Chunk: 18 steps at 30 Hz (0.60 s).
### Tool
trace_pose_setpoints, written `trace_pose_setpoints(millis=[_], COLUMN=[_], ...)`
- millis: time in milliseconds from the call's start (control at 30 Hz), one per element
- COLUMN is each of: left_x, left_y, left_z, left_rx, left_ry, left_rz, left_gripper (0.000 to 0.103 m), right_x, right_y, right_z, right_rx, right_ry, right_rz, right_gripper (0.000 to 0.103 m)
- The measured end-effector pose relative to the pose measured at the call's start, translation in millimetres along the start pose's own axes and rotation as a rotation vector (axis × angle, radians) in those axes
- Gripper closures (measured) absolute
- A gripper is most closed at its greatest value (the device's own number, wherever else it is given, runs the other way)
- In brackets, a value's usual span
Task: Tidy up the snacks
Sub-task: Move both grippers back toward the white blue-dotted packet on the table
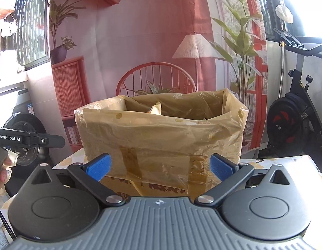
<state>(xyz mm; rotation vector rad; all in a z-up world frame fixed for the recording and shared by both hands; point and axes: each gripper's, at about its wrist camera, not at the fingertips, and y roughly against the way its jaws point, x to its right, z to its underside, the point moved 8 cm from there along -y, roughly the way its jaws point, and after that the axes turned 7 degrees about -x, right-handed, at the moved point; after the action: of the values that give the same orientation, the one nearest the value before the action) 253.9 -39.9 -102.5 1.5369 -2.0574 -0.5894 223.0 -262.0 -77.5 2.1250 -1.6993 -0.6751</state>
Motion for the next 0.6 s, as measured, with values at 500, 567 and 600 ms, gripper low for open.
trace_pose_setpoints(millis=[500, 567, 600], left_x=[8, 11, 11], left_y=[-14, -15, -16], left_z=[50, 53, 55], left_rx=[-0.07, -0.073, -0.078], left_ry=[-0.056, -0.061, -0.06], left_rz=[-0.024, -0.018, -0.014], left_gripper=[0.016, 0.016, 0.016], right_x=[-21, -22, -22], right_y=[-21, -24, -25], right_z=[50, 56, 58], right_rx=[-0.125, -0.135, -0.136], right_ry=[0.063, 0.042, 0.036], right_rz=[-0.056, -0.099, -0.103], right_gripper=[0.0, 0.0, 0.0])
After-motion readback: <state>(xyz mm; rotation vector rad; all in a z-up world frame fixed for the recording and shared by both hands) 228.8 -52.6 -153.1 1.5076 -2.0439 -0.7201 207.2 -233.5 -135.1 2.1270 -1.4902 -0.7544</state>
